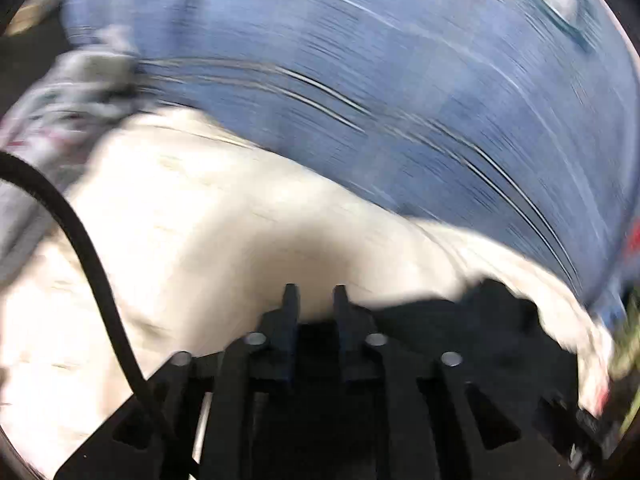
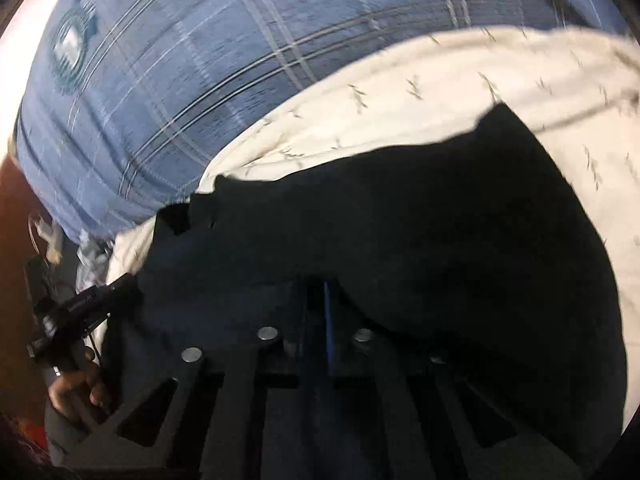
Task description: Fold large clothes
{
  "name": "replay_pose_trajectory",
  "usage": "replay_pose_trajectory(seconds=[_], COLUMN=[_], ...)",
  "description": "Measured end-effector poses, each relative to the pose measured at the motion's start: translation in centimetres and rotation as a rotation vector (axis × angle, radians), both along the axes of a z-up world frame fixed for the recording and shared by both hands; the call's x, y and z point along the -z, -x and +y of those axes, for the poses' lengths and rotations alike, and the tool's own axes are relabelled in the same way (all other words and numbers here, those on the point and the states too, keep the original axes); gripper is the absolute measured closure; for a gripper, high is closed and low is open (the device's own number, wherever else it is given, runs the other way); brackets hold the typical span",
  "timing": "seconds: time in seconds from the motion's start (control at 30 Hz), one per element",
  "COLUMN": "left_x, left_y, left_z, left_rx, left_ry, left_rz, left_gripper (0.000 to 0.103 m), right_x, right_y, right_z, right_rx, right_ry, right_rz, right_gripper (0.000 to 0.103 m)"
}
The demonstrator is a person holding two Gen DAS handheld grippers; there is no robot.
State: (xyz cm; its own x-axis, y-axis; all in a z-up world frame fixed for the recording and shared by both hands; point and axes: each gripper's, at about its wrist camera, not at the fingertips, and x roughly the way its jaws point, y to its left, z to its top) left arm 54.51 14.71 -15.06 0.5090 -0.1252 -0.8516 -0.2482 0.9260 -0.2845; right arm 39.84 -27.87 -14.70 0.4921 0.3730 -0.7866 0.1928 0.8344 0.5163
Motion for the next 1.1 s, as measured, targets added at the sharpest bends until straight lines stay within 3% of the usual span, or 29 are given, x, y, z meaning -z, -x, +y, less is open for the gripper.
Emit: replay_pose_trajectory(seconds=[0.1, 0.17, 0.2, 0.3, 0.37, 0.5, 0.57, 0.63, 0.67, 0.73, 0.8, 0.83, 0.87, 0.97, 1.03, 1.1], left_x=[-3.0, -5.0, -5.5, -4.8, -3.0, 0.5, 1.5, 1.5, 1.4, 0.5, -1.6, -2.9, -3.8, -4.3, -2.2, 0.8], left_y=[2.1, 4.4, 5.3, 6.9, 6.5, 4.9, 4.0, 2.6, 2.0, 1.6, 3.2, 5.1, 7.0, 12.1, 14.4, 15.0], left_z=[1.2, -0.4, -1.2, -4.8, -7.2, -7.1, -6.0, -4.5, -3.5, -2.1, -2.0, -2.7, -3.5, -6.1, -6.9, -6.2], left_rx=[-0.018, 0.043, 0.079, 0.22, 0.26, 0.218, 0.174, 0.121, 0.103, 0.048, 0.036, 0.061, 0.091, 0.179, 0.179, 0.136], left_ry=[0.023, 0.038, 0.051, 0.15, 0.143, 0.005, -0.019, -0.045, -0.042, -0.038, -0.004, -0.009, -0.017, -0.033, -0.074, -0.119], left_rz=[-0.095, -0.157, -0.173, -0.153, -0.102, -0.028, -0.026, -0.017, -0.009, 0.015, -0.043, -0.088, -0.124, -0.162, -0.117, -0.046], left_gripper=[0.071, 0.052, 0.047, 0.043, 0.044, 0.052, 0.078, 0.093, 0.092, 0.093, 0.069, 0.049, 0.041, 0.037, 0.037, 0.043], right_x=[-2.6, -4.6, -5.1, -4.5, -3.6, -1.1, 0.1, 0.3, 0.0, -0.7, -2.5, -3.5, -4.4, -5.5, -4.7, -3.1], right_y=[1.1, 1.9, 2.1, 1.4, 0.9, -0.3, -1.2, -1.8, -2.1, -1.8, -0.4, 0.7, 2.2, 7.1, 9.4, 10.7], right_z=[-1.1, -1.9, -2.3, -2.6, -1.6, -0.3, -1.1, -2.4, -3.3, -4.3, -4.2, -3.5, -2.5, 0.0, 0.9, 0.8], right_rx=[0.054, 0.097, 0.117, 0.098, 0.079, 0.064, 0.057, 0.088, 0.127, 0.167, 0.161, 0.132, 0.098, 0.032, 0.001, 0.002], right_ry=[0.024, 0.055, 0.065, 0.008, 0.002, 0.09, 0.111, 0.118, 0.155, 0.128, 0.119, 0.119, 0.124, 0.103, 0.099, 0.19], right_rz=[-0.081, -0.137, -0.147, -0.111, -0.08, -0.006, 0.025, 0.024, 0.021, 0.007, -0.03, -0.058, -0.082, -0.104, -0.087, -0.024], right_gripper=[0.098, 0.098, 0.098, 0.096, 0.096, 0.096, 0.1, 0.103, 0.103, 0.103, 0.103, 0.102, 0.102, 0.1, 0.1, 0.1])
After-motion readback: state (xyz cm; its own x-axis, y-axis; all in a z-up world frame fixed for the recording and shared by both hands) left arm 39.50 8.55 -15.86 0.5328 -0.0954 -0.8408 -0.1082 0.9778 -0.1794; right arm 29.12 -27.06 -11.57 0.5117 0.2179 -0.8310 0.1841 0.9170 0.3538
